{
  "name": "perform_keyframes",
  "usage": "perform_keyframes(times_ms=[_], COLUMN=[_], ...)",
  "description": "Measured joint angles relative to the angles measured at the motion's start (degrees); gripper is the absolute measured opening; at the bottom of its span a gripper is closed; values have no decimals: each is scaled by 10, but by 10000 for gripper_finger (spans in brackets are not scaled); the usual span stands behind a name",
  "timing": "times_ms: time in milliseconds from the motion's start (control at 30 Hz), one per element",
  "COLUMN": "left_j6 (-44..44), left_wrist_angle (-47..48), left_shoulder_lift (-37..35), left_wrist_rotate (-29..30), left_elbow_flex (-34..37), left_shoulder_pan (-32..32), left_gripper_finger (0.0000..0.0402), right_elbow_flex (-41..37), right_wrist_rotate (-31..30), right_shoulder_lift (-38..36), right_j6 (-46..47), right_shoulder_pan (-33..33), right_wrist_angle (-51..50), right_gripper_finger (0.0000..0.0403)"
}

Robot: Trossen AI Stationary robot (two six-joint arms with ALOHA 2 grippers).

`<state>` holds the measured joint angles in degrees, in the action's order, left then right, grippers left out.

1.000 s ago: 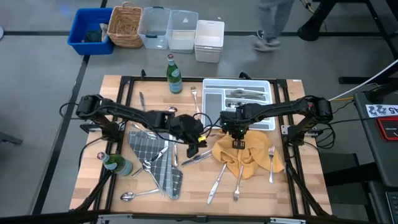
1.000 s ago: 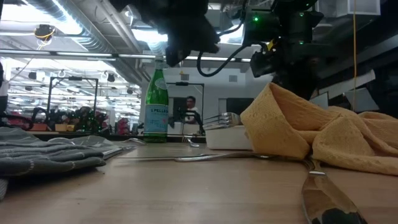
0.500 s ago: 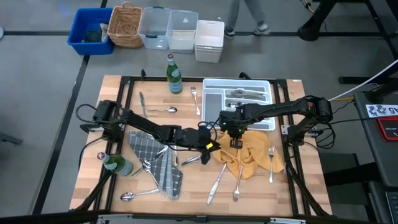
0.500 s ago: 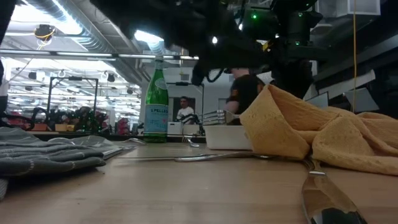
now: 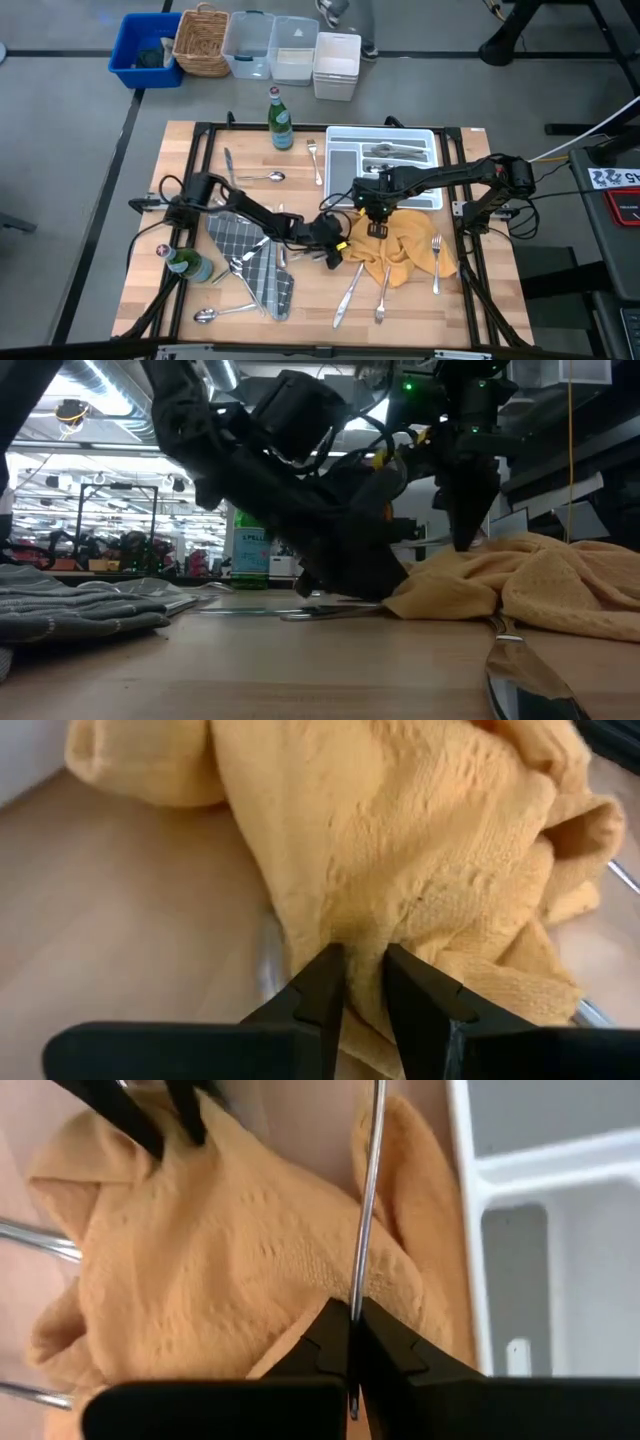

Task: Sort silverware
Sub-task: Put the silver fork into the cutlery tray

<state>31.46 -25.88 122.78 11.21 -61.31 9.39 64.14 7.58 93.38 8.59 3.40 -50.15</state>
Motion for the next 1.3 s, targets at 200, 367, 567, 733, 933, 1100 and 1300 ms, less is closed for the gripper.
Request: perform_keyframes(times_ms=[200,367,567,733,933,1100,1300], left_j6=[9,-1,1,0,-15,-17,-15], left_wrist_angle=[11,8,6,-15,-64,-67,-72], left_shoulder_lift=[15,16,16,17,9,8,7], left_wrist_rotate=[1,1,-1,-2,-6,-10,-10], left_elbow_flex=[-1,0,1,3,6,6,5], left_shoulder_pan=[4,4,4,4,4,4,4], left_gripper_finger=[67,67,67,67,67,67,67], right_elbow_flex=[29,80,140,171,174,174,174], right_wrist_rotate=[26,26,24,-32,-134,-230,-285], right_shoulder_lift=[0,0,0,0,0,0,0], right_j6=[16,16,16,14,-1,-25,-111], right_shoulder_pan=[0,-1,0,0,21,70,157], right_wrist_angle=[-60,-129,-196,-228,-297,-342,-327], right_gripper_finger=[12,12,12,12,12,12,12])
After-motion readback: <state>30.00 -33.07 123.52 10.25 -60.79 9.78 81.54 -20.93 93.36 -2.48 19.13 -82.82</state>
